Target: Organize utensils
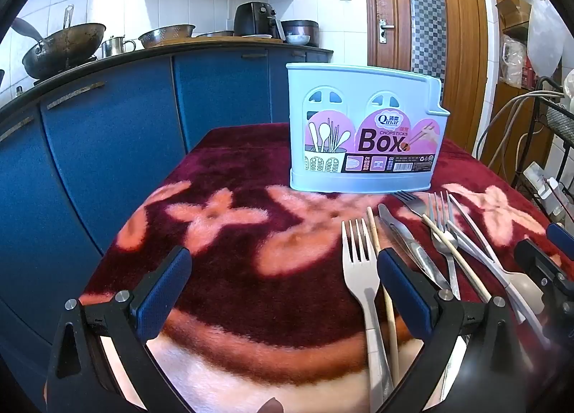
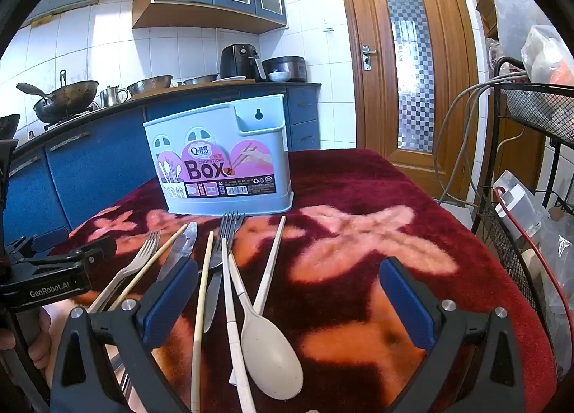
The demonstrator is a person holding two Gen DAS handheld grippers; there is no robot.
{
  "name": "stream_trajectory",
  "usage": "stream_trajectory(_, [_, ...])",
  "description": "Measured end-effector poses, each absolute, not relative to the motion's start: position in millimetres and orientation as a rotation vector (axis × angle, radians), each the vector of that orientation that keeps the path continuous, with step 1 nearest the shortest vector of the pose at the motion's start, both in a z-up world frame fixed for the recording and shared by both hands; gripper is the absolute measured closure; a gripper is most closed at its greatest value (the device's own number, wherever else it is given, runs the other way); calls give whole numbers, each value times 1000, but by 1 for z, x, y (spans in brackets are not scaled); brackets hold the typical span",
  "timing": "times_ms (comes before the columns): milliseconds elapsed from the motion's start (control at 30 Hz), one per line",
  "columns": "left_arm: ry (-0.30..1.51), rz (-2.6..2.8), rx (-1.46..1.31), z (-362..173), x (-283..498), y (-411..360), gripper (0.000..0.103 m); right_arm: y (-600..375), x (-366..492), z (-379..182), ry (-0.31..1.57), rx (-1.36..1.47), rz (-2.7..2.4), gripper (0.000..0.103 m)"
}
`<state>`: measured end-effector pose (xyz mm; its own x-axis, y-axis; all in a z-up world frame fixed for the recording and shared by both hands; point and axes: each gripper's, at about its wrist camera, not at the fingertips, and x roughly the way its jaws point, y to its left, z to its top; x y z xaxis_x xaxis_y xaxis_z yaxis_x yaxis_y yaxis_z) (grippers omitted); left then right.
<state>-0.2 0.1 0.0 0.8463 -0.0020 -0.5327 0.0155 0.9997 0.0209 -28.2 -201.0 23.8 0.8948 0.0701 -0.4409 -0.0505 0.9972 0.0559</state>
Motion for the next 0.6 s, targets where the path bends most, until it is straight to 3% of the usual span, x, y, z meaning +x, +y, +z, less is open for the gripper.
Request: stream_trajectory(600, [561, -9, 23, 0, 0, 0, 0, -201, -28, 23, 465, 48, 64, 0])
